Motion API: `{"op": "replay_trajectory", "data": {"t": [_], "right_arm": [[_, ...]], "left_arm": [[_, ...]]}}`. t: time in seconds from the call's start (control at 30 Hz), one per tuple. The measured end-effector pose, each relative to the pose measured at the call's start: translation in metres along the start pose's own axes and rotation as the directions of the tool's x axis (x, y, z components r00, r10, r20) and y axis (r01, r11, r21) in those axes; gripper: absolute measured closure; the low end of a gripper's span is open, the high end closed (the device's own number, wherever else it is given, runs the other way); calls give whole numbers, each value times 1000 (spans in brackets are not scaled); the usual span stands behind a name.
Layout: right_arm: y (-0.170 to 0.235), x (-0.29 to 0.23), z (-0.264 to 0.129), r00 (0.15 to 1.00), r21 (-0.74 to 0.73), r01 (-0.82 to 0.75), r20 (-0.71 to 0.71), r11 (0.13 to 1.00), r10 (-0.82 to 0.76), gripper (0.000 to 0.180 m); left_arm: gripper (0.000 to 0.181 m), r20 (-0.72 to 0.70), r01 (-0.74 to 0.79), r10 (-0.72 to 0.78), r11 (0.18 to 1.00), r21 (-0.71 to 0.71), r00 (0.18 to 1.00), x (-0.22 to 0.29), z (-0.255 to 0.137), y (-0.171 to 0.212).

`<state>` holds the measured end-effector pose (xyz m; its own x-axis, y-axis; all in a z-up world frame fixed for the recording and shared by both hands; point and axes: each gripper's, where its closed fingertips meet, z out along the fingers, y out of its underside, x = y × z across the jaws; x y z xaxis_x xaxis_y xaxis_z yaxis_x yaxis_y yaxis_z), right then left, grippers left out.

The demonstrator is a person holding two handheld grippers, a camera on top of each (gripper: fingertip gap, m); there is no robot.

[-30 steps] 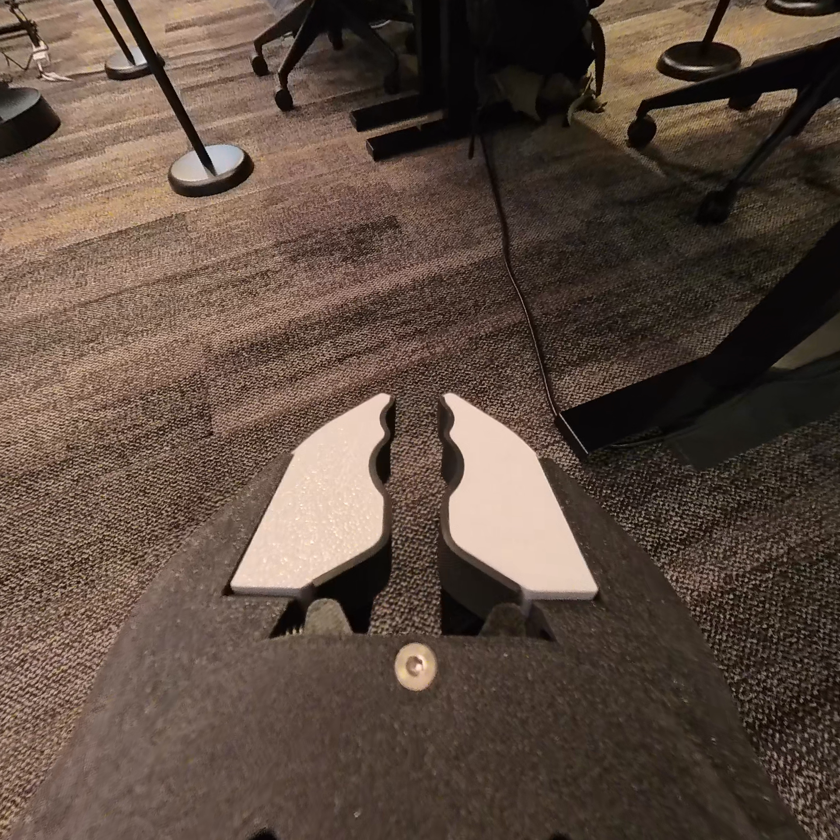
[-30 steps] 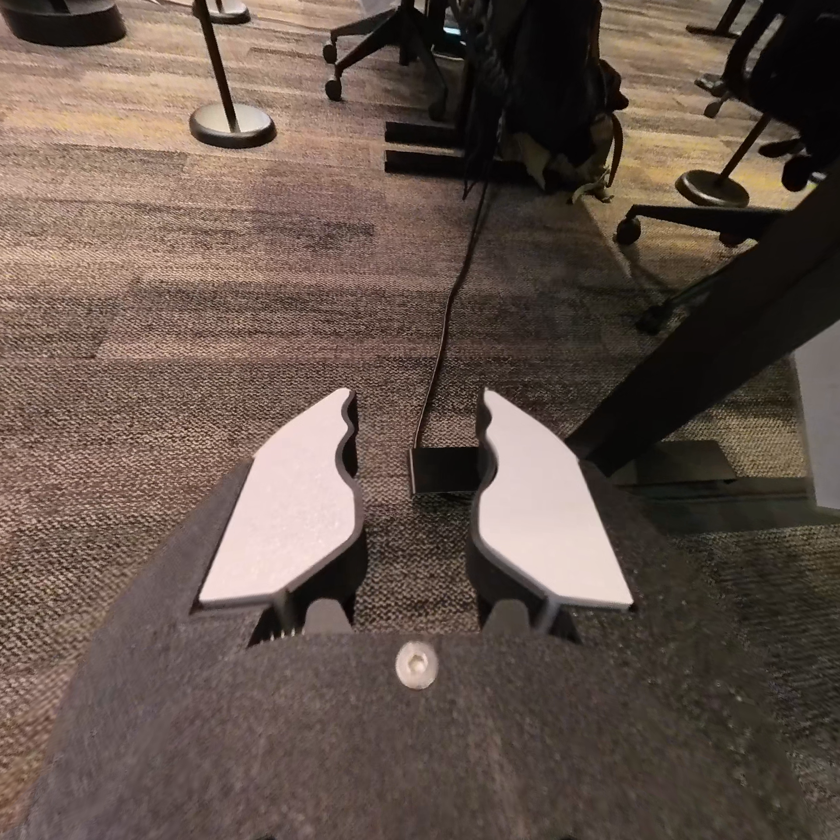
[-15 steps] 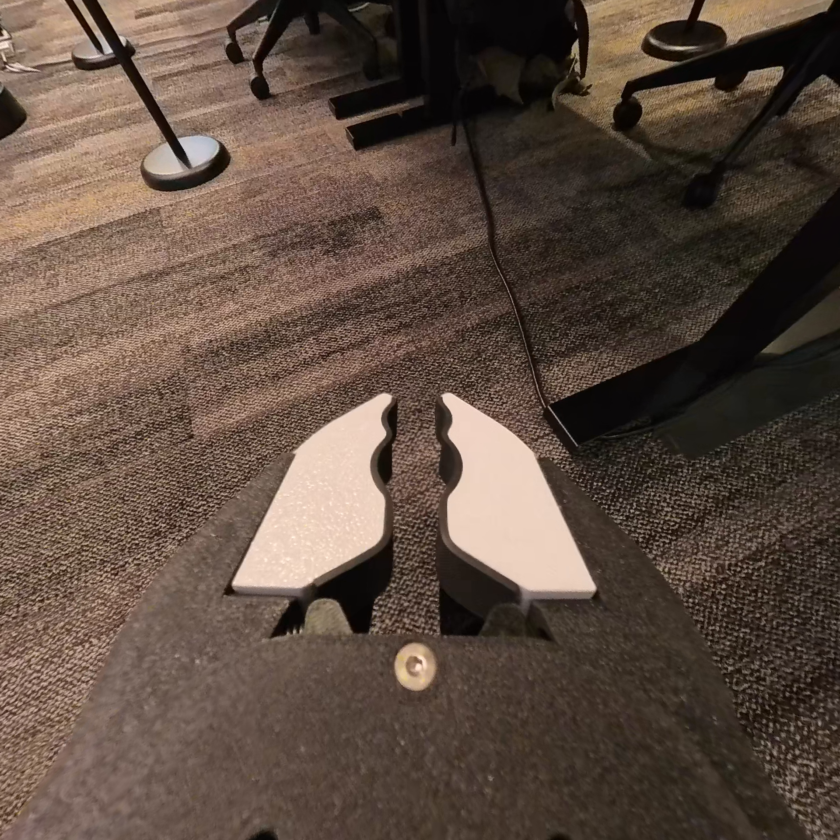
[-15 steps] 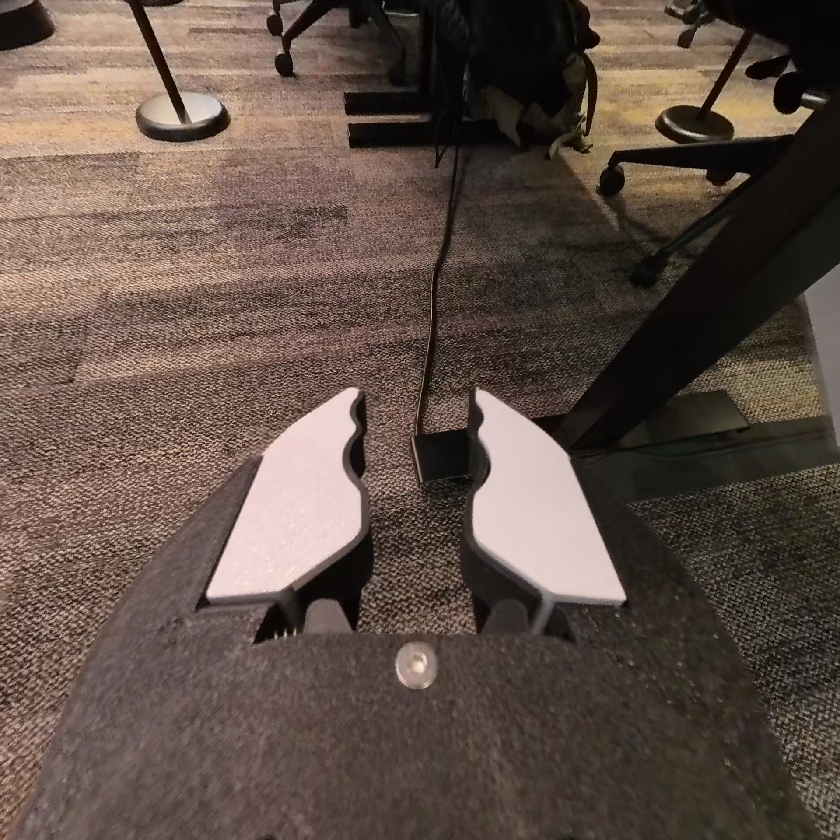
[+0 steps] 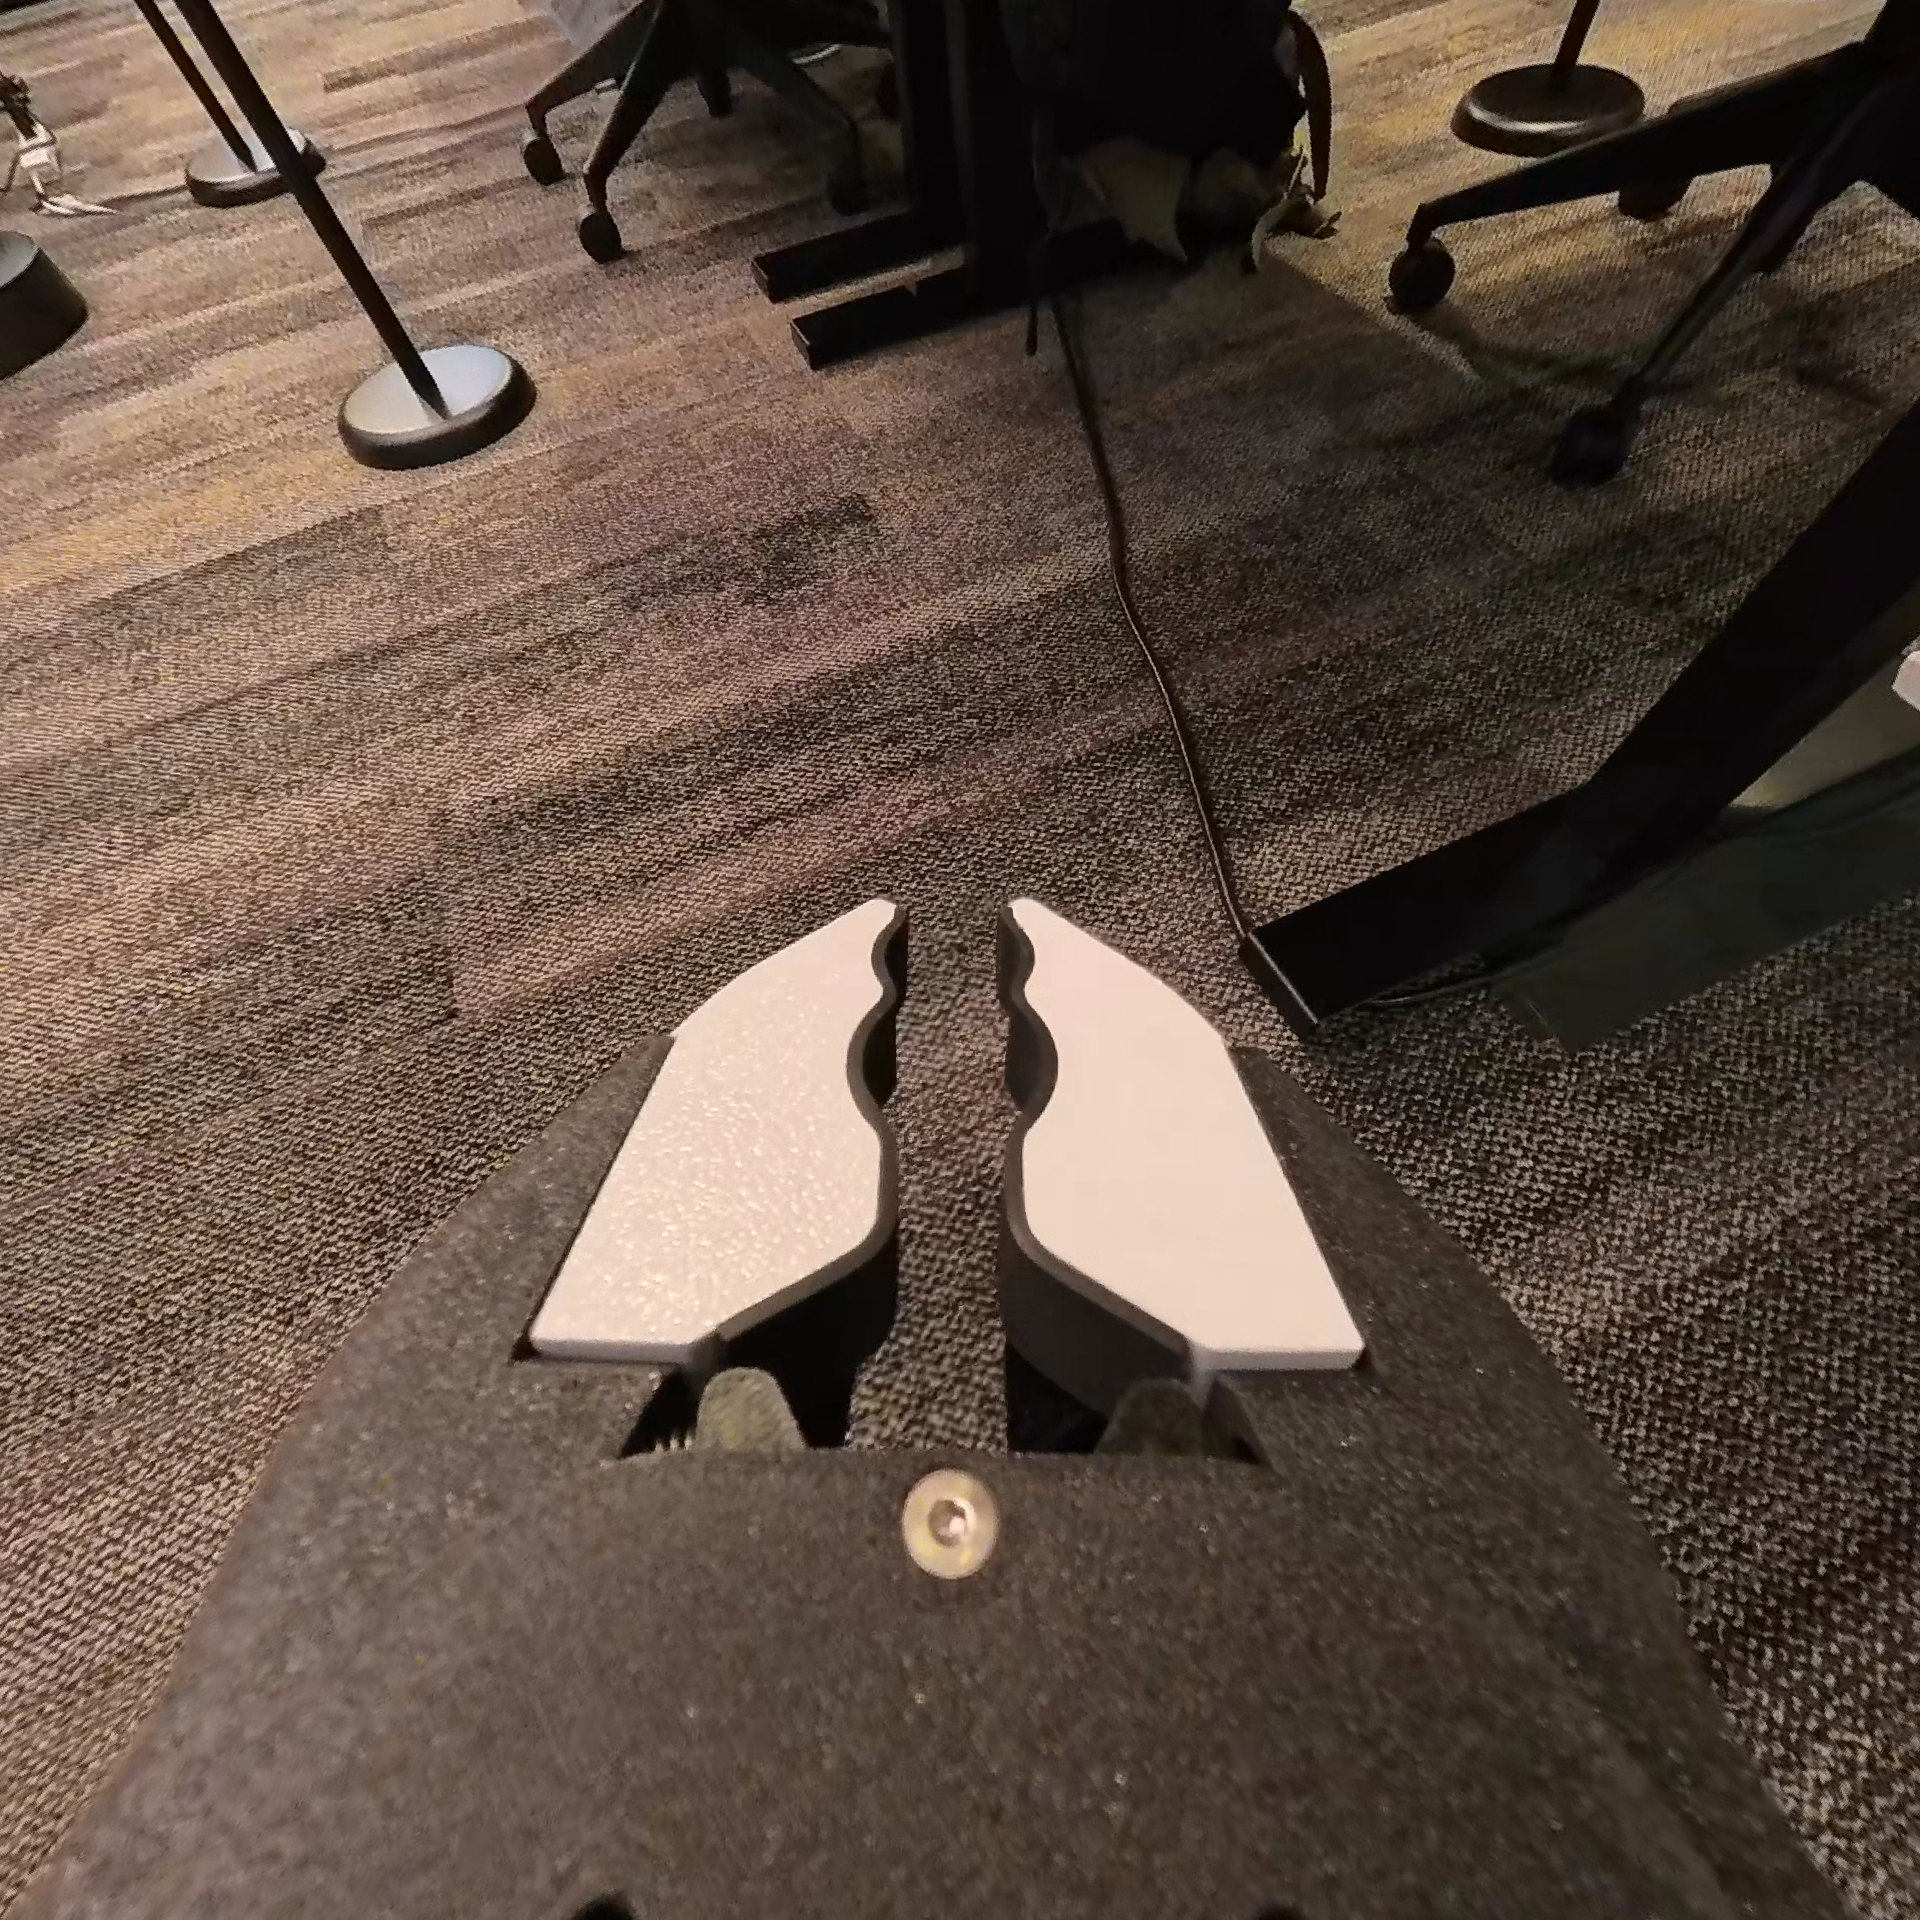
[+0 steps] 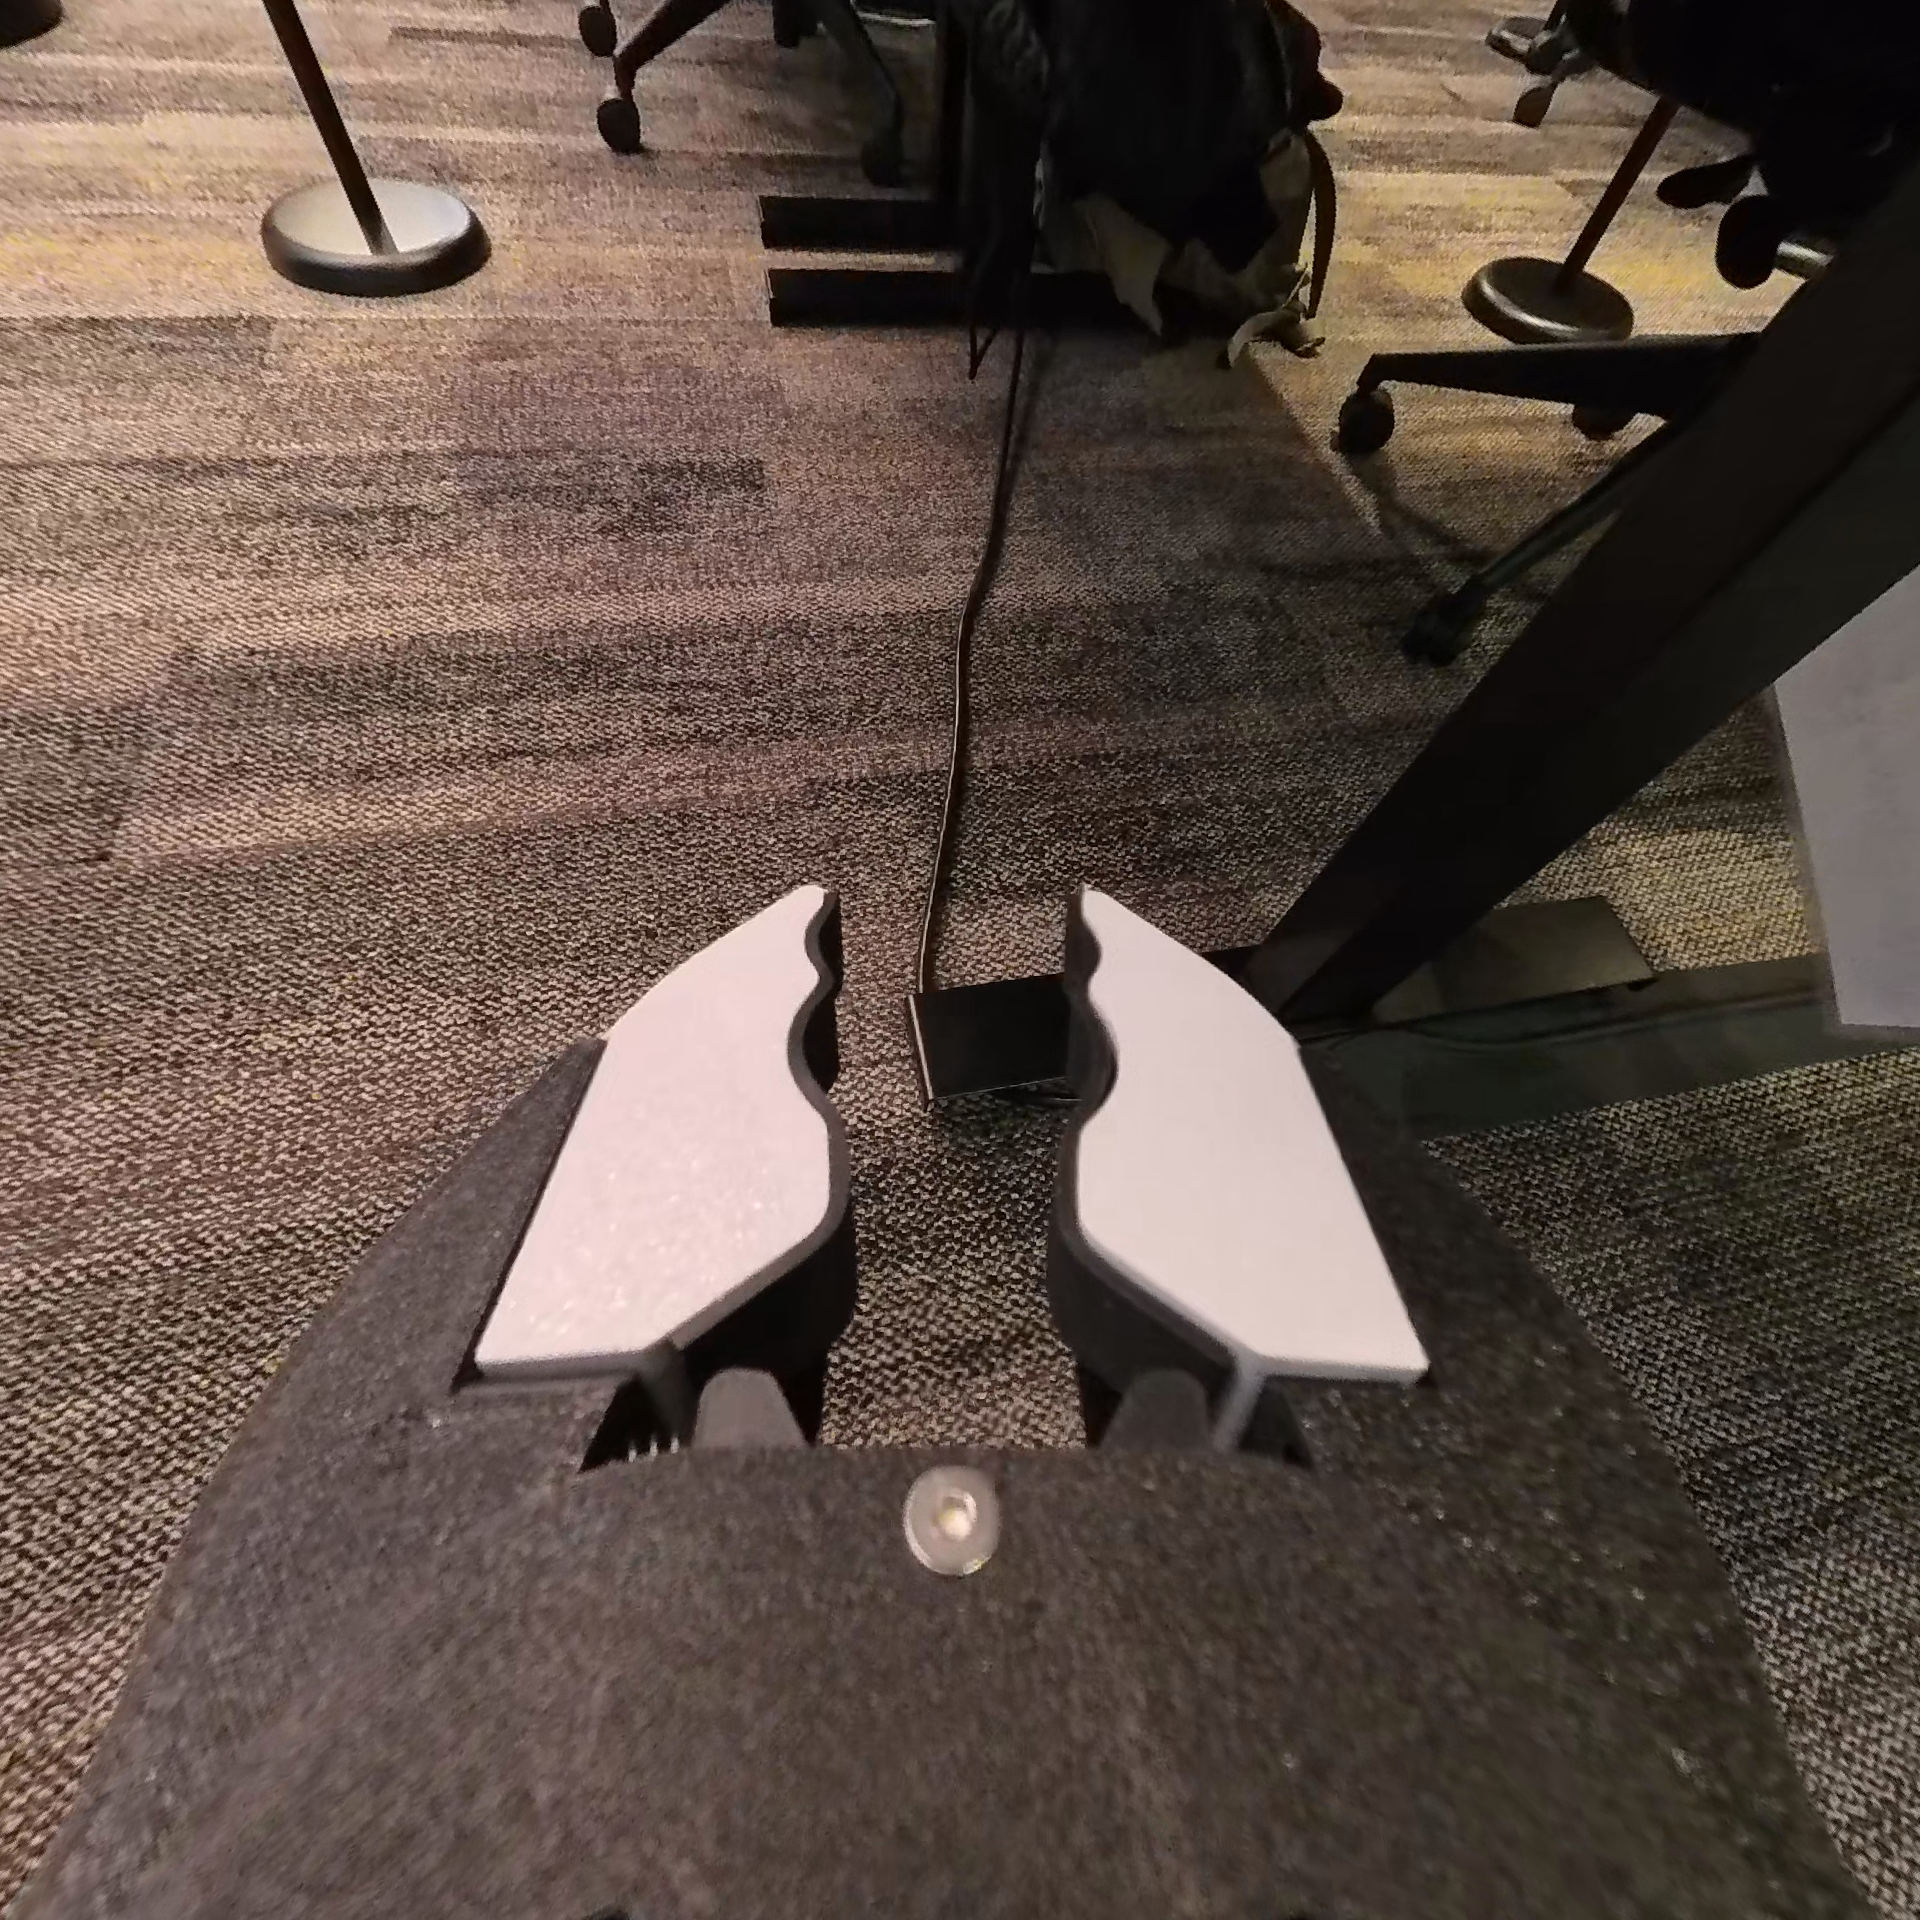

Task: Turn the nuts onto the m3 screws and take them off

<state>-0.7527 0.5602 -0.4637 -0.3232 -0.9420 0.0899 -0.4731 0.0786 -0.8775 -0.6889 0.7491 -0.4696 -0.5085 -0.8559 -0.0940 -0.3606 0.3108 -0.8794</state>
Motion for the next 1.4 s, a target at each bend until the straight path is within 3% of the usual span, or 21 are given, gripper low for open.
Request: {"op": "replay_trajectory", "data": {"t": [0.63, 0.8, 0.9, 1.03, 1.23, 1.4], "right_arm": [[1, -1, 3, 999, 4, 41, 22, 999, -41, 138], [-20, 13, -29, 993, 26, 114, -27, 993, -113, 139], [-38, 28, -69, 989, 9, 129, -78, 992, -128, 141], [-85, 39, -126, 975, -7, 200, -100, 980, -200, 141], [-204, 70, -192, 971, -1, 206, -126, 978, -205, 139], [-285, 90, -219, 980, -40, 148, -130, 988, -152, 134]], "left_arm": [[166, 27, -5, 5, 1000, -10, 1000, 0, 9, 4], [166, 57, -109, 109, 994, 1, 992, -3, -24, -17], [166, 57, -74, 76, 997, -27, 996, -4, -62, -36], [165, 16, -75, 76, 995, -62, 997, 13, -119, -83], [163, -79, -48, 45, 998, -44, 996, 39, -200, -205], [152, -150, -10, -2, 997, -79, 989, 52, -231, -298]]}}
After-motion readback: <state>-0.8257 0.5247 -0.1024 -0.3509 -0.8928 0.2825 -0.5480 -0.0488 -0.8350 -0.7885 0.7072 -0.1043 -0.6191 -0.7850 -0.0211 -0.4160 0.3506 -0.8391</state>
